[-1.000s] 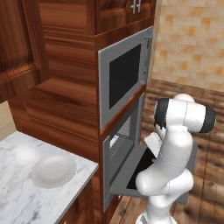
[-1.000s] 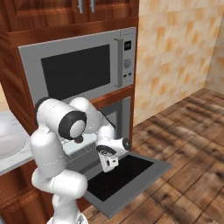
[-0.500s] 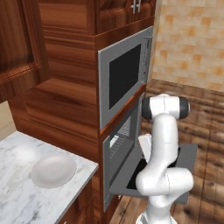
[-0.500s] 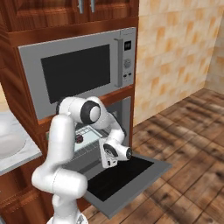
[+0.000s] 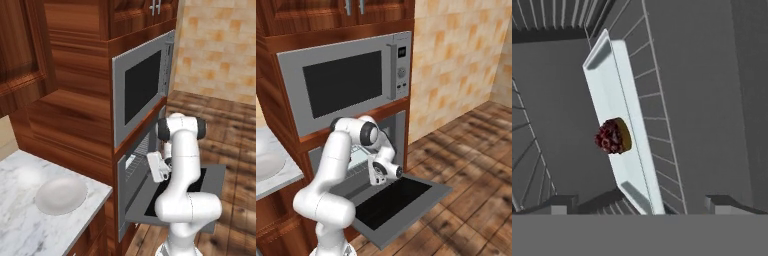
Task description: Take the baked cake out of the oven and place it on the plate for cooling. Then close the oven door.
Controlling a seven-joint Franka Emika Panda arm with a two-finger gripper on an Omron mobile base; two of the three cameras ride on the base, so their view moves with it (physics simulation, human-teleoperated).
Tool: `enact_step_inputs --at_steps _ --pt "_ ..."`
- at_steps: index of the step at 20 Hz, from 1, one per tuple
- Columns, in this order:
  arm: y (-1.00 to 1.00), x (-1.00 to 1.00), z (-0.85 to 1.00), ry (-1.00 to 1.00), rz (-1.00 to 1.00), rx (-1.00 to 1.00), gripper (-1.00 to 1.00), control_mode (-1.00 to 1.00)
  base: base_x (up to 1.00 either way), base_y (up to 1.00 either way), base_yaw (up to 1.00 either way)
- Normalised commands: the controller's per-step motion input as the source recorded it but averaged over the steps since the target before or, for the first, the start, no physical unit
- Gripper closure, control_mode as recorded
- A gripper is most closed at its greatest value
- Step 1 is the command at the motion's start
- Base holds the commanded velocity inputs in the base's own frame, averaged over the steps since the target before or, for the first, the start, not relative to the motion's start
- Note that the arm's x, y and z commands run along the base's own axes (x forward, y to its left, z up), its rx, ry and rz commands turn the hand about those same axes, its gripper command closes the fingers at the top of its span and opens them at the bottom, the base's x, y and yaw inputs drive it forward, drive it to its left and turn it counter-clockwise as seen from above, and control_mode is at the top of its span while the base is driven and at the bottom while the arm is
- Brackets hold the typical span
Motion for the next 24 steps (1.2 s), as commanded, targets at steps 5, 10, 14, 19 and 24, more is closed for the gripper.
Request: enact_step_inputs --at_steps 5,10,14,19,24 --pt "0.45 0.34 -0.37 -0.03 -0.02 0.0 -1.0 -1.0 0.0 0.0 0.0" --pt "0.17 0.31 -0.41 -0.02 -0.06 0.0 -1.0 -1.0 0.0 0.0 0.0" --pt "0.0 0.23 -0.33 0.01 -0.03 -0.04 -1.0 -1.0 0.0 0.0 0.0" --pt "0.02 0.23 -0.2 0.07 -0.03 -0.18 -1.0 -1.0 0.0 0.0 0.0" --pt "0.12 0.21 -0.02 0.08 -0.01 -0.18 -1.0 -1.0 0.0 0.0 0.0"
